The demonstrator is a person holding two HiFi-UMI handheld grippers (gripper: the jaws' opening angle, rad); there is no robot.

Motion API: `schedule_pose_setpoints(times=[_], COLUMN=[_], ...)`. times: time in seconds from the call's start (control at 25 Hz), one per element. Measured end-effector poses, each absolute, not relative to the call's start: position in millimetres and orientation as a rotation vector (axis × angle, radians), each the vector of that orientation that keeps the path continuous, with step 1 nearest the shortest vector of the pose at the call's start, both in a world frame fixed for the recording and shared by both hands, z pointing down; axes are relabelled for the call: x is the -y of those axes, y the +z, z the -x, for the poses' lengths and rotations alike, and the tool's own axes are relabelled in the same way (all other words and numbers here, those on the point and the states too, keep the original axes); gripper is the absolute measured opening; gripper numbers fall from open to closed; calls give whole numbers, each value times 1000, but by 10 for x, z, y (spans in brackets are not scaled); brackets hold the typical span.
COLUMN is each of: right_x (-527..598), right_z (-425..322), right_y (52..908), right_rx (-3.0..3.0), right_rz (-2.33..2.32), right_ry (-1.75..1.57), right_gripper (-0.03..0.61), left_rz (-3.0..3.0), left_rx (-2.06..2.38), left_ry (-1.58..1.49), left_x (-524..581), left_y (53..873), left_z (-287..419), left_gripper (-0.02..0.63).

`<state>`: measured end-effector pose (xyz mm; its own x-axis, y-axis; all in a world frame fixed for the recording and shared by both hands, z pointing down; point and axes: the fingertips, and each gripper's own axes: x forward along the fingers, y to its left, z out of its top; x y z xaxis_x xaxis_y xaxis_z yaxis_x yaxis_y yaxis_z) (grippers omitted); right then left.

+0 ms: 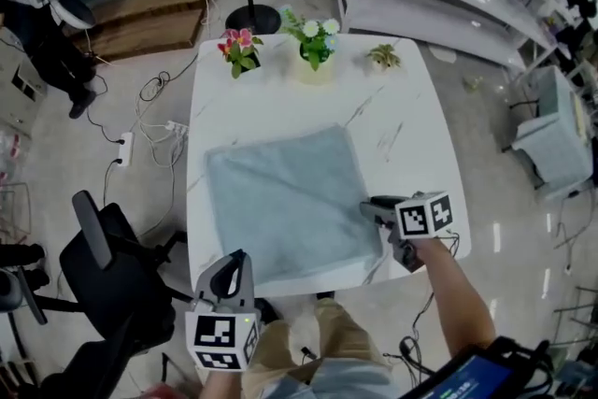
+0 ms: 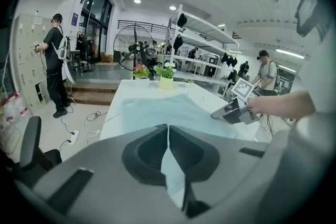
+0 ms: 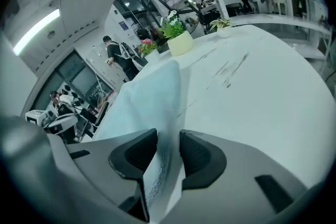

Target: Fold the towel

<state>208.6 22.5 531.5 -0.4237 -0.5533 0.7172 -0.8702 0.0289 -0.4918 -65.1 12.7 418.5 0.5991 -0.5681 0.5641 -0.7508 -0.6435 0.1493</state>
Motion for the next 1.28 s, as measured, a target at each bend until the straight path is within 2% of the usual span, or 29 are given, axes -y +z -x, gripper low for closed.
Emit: schedule_pose_setpoints(times=[0.08, 0.16, 0.48, 0.8, 1.04, 1.28], right_x=[-146, -90, 41, 404, 554, 608], right_z=[-2080, -2085, -1788, -511, 433, 872], right_y=[5331, 5334, 4676, 3937, 4208, 4862], right_rx=[1968, 1953, 2026, 2129, 2089, 2005], right_rz=[-1472, -1485, -1599, -1405, -1219, -1106], right_ry=[1402, 1445, 1271, 851, 677, 668], right_gripper=[128, 41, 31, 32, 32, 32], left_rz=[-2467, -2463, -2430, -2447, -2414, -2356], left_rx=[1053, 1057, 1071, 1089, 1104, 1119], left_ry=[672, 664, 591, 482, 458, 477], left_x=[-166, -194, -330, -438, -566, -711], left_y=[4150, 4135, 4116, 3851, 3837, 4029], left_z=[794, 951, 1466, 1825, 2156, 2405], left_gripper=[12, 12, 12, 12, 12, 12])
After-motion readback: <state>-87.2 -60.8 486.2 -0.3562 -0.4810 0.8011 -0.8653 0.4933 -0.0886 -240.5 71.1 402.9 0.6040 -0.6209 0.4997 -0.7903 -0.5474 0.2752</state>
